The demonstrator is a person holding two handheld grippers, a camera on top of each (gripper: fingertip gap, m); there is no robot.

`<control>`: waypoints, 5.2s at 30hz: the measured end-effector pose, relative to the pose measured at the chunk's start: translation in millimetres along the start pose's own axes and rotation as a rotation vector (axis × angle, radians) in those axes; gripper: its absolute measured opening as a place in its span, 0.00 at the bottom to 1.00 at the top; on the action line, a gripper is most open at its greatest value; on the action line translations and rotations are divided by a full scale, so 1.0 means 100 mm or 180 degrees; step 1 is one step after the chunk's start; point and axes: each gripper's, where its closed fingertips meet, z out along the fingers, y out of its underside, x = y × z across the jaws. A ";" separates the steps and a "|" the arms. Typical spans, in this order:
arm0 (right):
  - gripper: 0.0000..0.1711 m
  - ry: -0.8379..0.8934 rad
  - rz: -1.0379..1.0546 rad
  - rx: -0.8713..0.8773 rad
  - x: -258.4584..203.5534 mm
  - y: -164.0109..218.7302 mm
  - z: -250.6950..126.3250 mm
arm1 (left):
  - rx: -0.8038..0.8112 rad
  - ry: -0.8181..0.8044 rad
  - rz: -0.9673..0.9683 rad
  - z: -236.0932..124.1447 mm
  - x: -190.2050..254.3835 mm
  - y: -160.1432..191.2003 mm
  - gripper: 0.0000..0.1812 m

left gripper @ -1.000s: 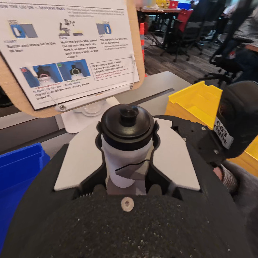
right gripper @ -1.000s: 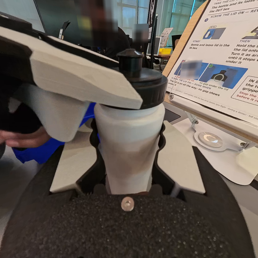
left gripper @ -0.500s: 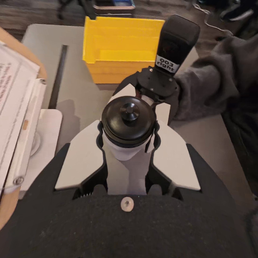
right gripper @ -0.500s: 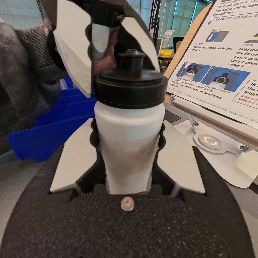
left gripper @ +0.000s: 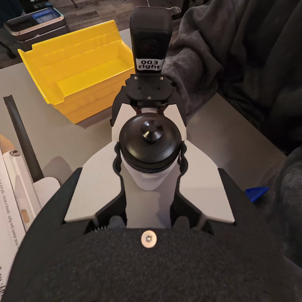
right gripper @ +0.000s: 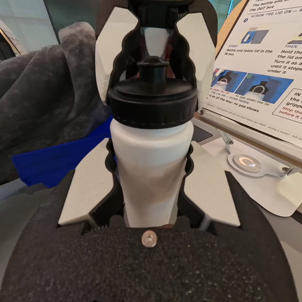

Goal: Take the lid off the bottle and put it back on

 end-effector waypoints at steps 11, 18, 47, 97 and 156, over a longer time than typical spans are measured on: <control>0.49 0.0007 -0.0005 0.0071 -0.01 -0.01 0.01 | 0.1091 -0.1734 -0.0299 -0.21 0.12 -0.48 0.52; 0.49 0.0069 -0.0034 0.0055 -0.03 -0.01 0.03 | 0.1170 -0.3682 -0.1981 -0.18 -0.04 -0.25 0.55; 0.49 0.0063 -0.0009 -0.0016 -0.06 0.00 0.04 | 0.0368 -0.3881 -0.2150 -0.04 -0.08 0.05 0.41; 0.49 0.0073 -0.0064 0.0015 -0.11 0.02 0.08 | 0.0969 -0.4592 -0.2645 -0.08 0.01 -0.05 0.54; 0.49 0.0026 -0.0083 0.0006 -0.22 0.03 0.14 | 0.0298 -0.2068 -0.1477 -0.20 0.20 -0.13 0.61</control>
